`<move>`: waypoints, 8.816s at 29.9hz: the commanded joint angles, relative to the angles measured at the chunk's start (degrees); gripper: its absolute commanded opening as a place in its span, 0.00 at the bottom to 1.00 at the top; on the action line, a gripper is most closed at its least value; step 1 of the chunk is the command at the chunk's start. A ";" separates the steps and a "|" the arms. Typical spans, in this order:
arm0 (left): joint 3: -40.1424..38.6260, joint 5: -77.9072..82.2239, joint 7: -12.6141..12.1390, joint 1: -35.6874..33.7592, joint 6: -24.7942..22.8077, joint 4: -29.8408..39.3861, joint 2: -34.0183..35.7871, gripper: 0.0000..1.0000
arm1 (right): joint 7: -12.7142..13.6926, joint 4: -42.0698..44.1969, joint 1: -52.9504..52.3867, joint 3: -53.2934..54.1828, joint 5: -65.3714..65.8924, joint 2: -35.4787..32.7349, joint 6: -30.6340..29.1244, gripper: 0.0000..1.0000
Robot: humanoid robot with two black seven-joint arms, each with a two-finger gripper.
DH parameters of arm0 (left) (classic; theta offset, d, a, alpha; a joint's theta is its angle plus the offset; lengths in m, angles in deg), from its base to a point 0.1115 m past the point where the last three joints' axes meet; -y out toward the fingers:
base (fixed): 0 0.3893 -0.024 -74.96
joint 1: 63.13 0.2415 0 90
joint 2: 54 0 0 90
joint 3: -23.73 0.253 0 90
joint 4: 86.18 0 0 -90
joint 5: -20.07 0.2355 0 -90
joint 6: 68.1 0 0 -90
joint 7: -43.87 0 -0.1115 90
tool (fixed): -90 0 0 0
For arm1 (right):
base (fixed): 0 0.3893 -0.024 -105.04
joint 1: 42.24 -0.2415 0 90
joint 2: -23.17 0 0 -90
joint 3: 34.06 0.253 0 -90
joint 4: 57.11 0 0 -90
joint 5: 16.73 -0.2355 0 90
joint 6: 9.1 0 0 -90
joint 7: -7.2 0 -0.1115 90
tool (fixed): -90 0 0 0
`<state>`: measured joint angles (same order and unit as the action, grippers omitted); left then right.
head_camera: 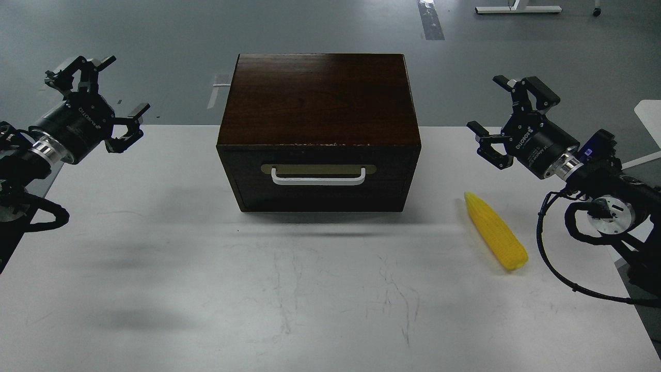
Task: Put corn in drawer with both arms
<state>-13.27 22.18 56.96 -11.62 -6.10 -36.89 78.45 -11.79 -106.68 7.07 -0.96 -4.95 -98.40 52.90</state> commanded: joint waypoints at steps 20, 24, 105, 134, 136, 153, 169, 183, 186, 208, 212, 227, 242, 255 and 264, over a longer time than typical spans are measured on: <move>0.00 12.20 1.14 -8.17 0.00 -0.61 0.96 0.98 | 0.01 -0.18 0.00 0.12 0.00 -0.78 0.00 1.00; -0.18 24.74 7.80 -14.04 0.00 2.11 1.66 0.98 | 0.01 -0.27 0.00 0.20 0.00 -0.95 0.00 1.00; 59.59 117.77 14.90 -59.24 0.00 23.30 -25.67 0.97 | -1.66 0.09 3.34 1.35 0.00 -2.98 0.00 1.00; 59.76 121.02 14.90 -57.31 0.00 23.21 -26.28 0.97 | -1.66 0.09 3.96 1.35 0.09 -2.89 0.00 1.00; 59.76 121.20 14.90 -57.22 0.00 23.21 -26.20 0.97 | -1.66 0.17 3.96 1.35 0.09 -2.89 0.00 1.00; 61.17 122.60 14.90 -56.34 0.00 23.21 -26.37 0.97 | -1.66 0.17 4.31 1.35 0.09 -2.89 0.00 1.00; 62.05 122.60 14.90 -55.72 0.00 23.30 -26.72 0.97 | -1.66 0.09 4.66 1.43 0.09 -2.89 0.00 1.00; 62.23 122.43 14.90 -55.81 0.00 24.97 -26.99 0.97 | -1.66 0.17 4.66 1.43 0.09 -2.89 0.00 1.00; 62.14 121.90 14.90 -55.90 0.00 26.46 -26.72 0.97 | -1.66 0.17 4.75 1.43 0.09 -2.98 0.00 1.00; 61.43 119.53 14.90 -56.25 0.00 36.05 -23.65 0.97 | -1.66 0.17 5.01 1.87 0.00 -2.98 0.00 1.00; 61.43 119.26 14.90 -56.43 0.00 36.05 -23.56 0.97 | -1.66 0.17 5.01 1.87 0.00 -2.98 0.00 1.00; 60.64 117.15 14.90 -56.34 0.00 41.50 -21.27 0.97 | -1.75 0.17 5.37 1.87 0.09 -2.89 0.00 1.00; 60.20 119.09 14.90 -57.83 0.00 40.44 -21.10 0.97 | -1.75 0.09 5.45 1.87 0.00 -2.98 0.00 1.00; 59.59 118.82 14.90 -61.61 0.00 40.96 -18.64 0.97 | -1.75 0.09 5.63 1.87 0.00 -2.98 0.00 1.00; 53.79 107.06 14.90 -71.97 0.00 47.21 -11.78 0.97 | -1.75 0.09 5.80 1.87 0.00 -3.68 0.00 1.00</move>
<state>40.94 132.97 71.86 -79.79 -6.09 9.29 65.76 -13.54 -106.61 12.87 0.92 -4.96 -102.02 52.91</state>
